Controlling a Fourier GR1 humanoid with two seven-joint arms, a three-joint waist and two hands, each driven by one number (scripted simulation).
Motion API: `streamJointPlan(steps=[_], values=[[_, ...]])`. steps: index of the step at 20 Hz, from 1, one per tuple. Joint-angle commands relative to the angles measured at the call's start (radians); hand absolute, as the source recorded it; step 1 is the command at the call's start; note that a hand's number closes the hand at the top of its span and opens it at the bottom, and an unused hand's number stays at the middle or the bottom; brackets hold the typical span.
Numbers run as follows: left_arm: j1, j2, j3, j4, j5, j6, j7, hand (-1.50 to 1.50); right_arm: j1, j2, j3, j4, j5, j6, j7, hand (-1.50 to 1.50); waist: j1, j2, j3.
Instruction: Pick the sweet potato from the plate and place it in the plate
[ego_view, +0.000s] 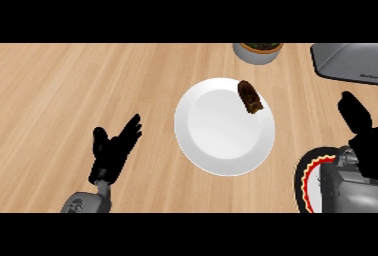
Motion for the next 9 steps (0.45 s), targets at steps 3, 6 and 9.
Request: streamJointPlan(steps=[3,6,9], values=[[-0.007,-0.014,-0.003,0.002,0.003,0.004,-0.002,0.0,0.02,0.0,0.066,0.016,-0.034,-0.043,0.246,-1.5,-0.001,0.0,0.0],[0.003,-0.003,0.0,0.004,0.003,-0.002,-0.001,0.0,0.042,0.0,0.076,0.027,-0.043,-0.054,0.246,-1.5,0.003,0.0,0.001],[-0.011,0.0,0.004,-0.001,0.004,-0.001,0.006,0.0,0.049,0.0,0.091,0.037,-0.041,-0.065,0.246,-1.5,0.004,0.0,0.0]])
